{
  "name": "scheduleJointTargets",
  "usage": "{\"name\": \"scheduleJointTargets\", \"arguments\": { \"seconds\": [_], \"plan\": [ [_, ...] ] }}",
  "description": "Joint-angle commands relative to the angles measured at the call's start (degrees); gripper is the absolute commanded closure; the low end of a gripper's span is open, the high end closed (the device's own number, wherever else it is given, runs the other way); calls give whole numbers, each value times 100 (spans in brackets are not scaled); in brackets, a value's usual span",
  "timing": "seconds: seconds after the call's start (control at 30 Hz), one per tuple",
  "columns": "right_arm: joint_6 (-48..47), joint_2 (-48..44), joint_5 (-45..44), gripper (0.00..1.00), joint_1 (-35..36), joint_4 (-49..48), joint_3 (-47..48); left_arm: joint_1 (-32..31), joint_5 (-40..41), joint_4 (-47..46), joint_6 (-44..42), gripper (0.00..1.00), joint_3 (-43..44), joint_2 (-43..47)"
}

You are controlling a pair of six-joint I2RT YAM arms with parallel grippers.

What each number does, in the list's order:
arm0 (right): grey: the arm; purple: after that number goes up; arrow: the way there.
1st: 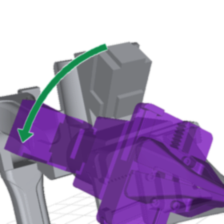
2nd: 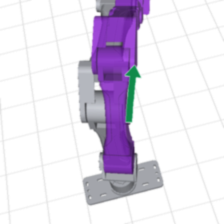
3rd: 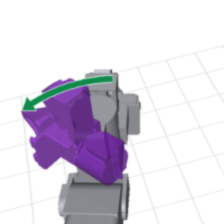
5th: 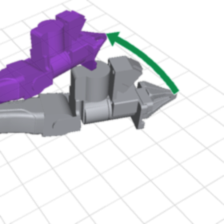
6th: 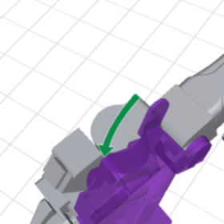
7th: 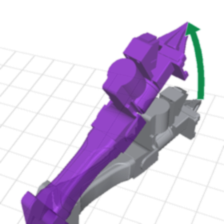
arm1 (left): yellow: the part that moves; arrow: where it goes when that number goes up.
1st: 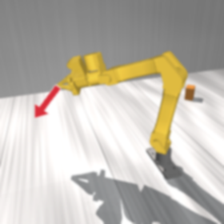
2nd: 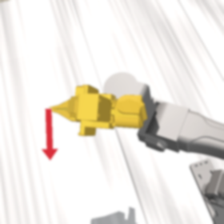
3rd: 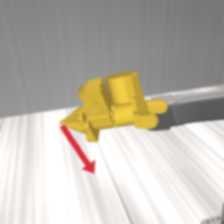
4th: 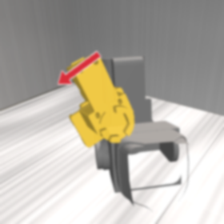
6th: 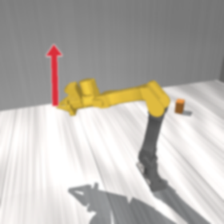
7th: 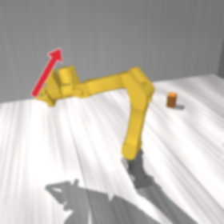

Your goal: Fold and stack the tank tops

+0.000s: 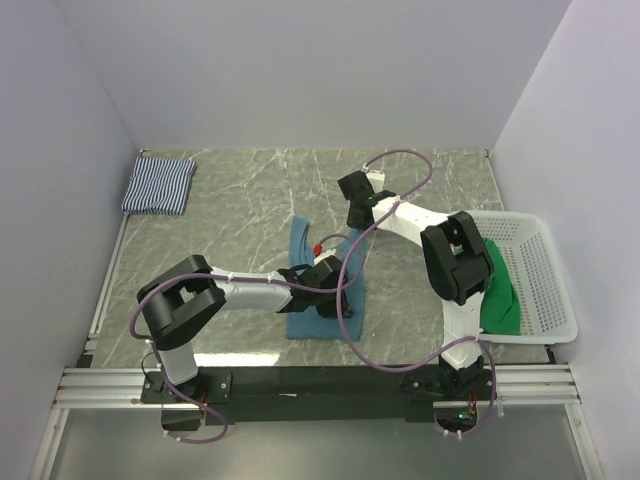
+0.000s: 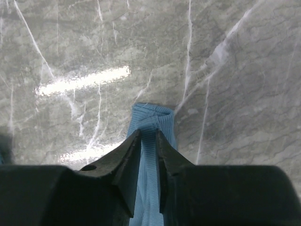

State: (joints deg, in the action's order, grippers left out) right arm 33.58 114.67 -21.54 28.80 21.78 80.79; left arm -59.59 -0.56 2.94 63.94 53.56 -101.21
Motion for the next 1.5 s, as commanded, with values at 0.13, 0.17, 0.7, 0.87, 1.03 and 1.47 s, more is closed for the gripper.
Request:
{"name": "scheduleJointTargets", "arguments": {
  "seconds": [0.13,0.17,0.7,0.87,1.03,1.47],
  "plan": [
    [-18,-226,-298,67,38,2,7,-70,38,-65,-5,91,-135,-136],
    [-18,-217,-281,66,47,-24,15,-70,38,-83,4,91,-144,-136],
    [-18,37,-132,60,73,-139,94,-79,38,-188,39,90,-302,-83],
    [34,222,-17,60,65,-183,130,-79,29,-197,39,90,-329,-74],
    [131,240,-157,82,65,-122,129,-87,29,-189,31,90,-337,-92],
    [43,-33,-685,100,178,669,595,-140,12,-241,39,91,-355,-153]
  ]
}}
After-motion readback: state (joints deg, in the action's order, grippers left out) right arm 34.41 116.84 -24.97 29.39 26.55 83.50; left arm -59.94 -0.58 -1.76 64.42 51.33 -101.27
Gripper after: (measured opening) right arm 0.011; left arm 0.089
